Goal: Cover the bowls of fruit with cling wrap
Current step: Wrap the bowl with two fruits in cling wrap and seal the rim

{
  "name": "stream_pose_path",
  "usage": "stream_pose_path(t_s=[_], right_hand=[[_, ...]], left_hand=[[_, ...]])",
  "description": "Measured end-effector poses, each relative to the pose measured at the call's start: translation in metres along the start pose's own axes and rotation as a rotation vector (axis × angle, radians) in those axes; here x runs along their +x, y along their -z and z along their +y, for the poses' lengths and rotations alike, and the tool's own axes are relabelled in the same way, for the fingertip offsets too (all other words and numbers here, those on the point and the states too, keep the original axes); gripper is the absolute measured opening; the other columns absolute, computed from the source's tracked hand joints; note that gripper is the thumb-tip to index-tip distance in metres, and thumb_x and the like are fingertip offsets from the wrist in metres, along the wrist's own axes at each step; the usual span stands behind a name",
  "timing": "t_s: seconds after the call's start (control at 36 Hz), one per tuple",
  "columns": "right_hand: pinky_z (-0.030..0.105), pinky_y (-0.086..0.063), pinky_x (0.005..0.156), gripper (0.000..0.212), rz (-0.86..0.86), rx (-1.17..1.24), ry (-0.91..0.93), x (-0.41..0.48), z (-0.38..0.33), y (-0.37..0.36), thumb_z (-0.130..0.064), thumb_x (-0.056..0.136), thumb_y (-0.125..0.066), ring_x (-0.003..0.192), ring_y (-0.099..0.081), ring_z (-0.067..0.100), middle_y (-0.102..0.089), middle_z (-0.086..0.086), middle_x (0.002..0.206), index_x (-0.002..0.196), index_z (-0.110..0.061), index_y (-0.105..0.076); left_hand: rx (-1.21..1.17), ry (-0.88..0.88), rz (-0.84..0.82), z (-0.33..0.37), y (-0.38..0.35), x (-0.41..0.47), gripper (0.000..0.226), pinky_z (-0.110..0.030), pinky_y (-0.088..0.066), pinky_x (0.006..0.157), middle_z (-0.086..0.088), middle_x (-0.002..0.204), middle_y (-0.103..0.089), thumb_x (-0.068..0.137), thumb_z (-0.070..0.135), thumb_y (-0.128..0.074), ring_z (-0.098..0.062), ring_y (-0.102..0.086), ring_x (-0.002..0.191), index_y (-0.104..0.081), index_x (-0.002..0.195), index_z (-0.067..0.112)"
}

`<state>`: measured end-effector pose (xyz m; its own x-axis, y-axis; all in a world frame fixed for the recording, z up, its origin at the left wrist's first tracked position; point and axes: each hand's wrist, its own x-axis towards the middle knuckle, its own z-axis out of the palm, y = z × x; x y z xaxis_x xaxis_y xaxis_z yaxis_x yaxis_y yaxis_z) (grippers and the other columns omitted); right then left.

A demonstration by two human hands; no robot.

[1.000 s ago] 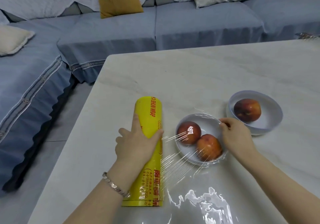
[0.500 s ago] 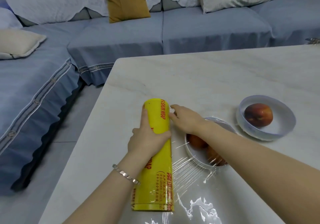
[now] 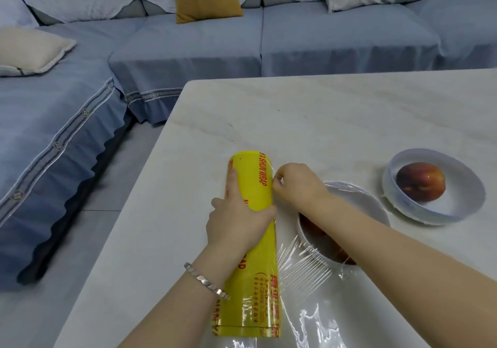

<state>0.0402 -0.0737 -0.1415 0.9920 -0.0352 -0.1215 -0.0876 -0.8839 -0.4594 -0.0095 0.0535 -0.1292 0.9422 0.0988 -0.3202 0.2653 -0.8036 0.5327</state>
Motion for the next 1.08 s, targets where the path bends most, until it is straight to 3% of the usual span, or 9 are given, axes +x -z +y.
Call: stream_pose_path(t_s=[0.08,0.31,0.58,0.67,0.72,0.83,0.94,1.03,1.08], right_hand=[[0.032,-0.042,0.073,0.022,-0.005,0.018,-0.029,0.003,-0.001,-0.002,-0.014,0.086,-0.045,0.097,-0.058,0.039,-0.064,0.022,0.103,0.091,-0.002,-0.062],[0.033,-0.045,0.080,0.023,0.045,-0.004,-0.135,0.000,-0.009,-0.002,-0.013,0.084,-0.047,0.103,-0.058,0.039,-0.062,0.020,0.110,0.099,-0.004,-0.061],[0.028,-0.040,0.072,0.021,0.078,0.032,-0.130,-0.001,-0.009,-0.002,-0.015,0.079,-0.049,0.095,-0.060,0.035,-0.066,0.014,0.102,0.092,-0.011,-0.065],[0.026,-0.038,0.071,0.013,0.037,0.102,-0.120,0.002,-0.003,0.001,-0.017,0.080,-0.050,0.090,-0.058,0.032,-0.066,0.012,0.092,0.075,-0.015,-0.062],[0.024,-0.034,0.069,0.021,-0.022,0.180,-0.082,0.006,0.005,0.004,-0.020,0.083,-0.053,0.082,-0.052,0.025,-0.057,0.008,0.081,0.061,-0.018,-0.054],[0.024,-0.034,0.057,0.019,-0.110,0.359,0.037,0.008,0.012,0.013,-0.016,0.082,-0.058,0.071,-0.045,0.016,-0.052,0.015,0.069,0.066,-0.006,-0.059],[0.013,-0.031,0.047,0.032,-0.163,0.391,0.051,0.009,0.015,0.018,-0.021,0.080,-0.066,0.053,-0.038,0.007,-0.043,-0.005,0.058,0.057,-0.021,-0.044],[0.022,-0.034,0.055,0.039,-0.165,0.315,0.083,0.010,0.014,0.018,-0.021,0.078,-0.067,0.053,-0.038,0.011,-0.043,-0.001,0.057,0.054,-0.020,-0.036],[0.033,-0.041,0.068,0.042,-0.148,0.301,0.114,0.012,0.014,0.015,-0.019,0.076,-0.067,0.069,-0.055,0.026,-0.061,0.016,0.072,0.052,-0.020,-0.033]], left_hand=[[-0.002,0.004,-0.006,-0.001,0.001,0.000,0.101,-0.032,-0.037,0.072,-0.015,0.120,-0.044,0.075,0.059,-0.059,-0.035,-0.056,0.096,0.012,0.144,0.043],[0.019,0.005,-0.009,-0.002,0.001,0.001,0.100,-0.033,-0.038,0.074,-0.015,0.121,-0.044,0.075,0.059,-0.059,-0.035,-0.056,0.099,0.010,0.145,0.042],[0.020,-0.002,-0.015,-0.003,0.002,0.000,0.099,-0.035,-0.041,0.079,-0.014,0.123,-0.045,0.076,0.061,-0.058,-0.033,-0.055,0.102,0.011,0.145,0.042],[0.002,0.000,-0.021,-0.004,0.003,-0.001,0.100,-0.035,-0.041,0.078,-0.014,0.124,-0.045,0.076,0.061,-0.059,-0.034,-0.055,0.104,0.011,0.144,0.044],[-0.011,0.000,-0.030,-0.006,0.005,-0.001,0.099,-0.035,-0.041,0.079,-0.014,0.125,-0.045,0.076,0.061,-0.059,-0.034,-0.055,0.104,0.011,0.144,0.045],[-0.016,0.004,-0.040,-0.006,0.007,0.000,0.100,-0.035,-0.042,0.079,-0.014,0.126,-0.045,0.075,0.060,-0.060,-0.034,-0.056,0.104,0.011,0.144,0.045],[-0.038,0.005,-0.045,-0.008,0.007,0.001,0.099,-0.035,-0.043,0.078,-0.013,0.124,-0.045,0.075,0.061,-0.060,-0.033,-0.056,0.102,0.011,0.143,0.046],[-0.061,0.002,-0.051,-0.010,0.008,0.002,0.099,-0.035,-0.044,0.079,-0.012,0.123,-0.046,0.074,0.060,-0.061,-0.032,-0.056,0.101,0.010,0.142,0.047],[-0.074,0.001,-0.051,-0.012,0.008,0.003,0.099,-0.036,-0.045,0.080,-0.012,0.123,-0.046,0.074,0.059,-0.061,-0.032,-0.056,0.101,0.009,0.142,0.048]])
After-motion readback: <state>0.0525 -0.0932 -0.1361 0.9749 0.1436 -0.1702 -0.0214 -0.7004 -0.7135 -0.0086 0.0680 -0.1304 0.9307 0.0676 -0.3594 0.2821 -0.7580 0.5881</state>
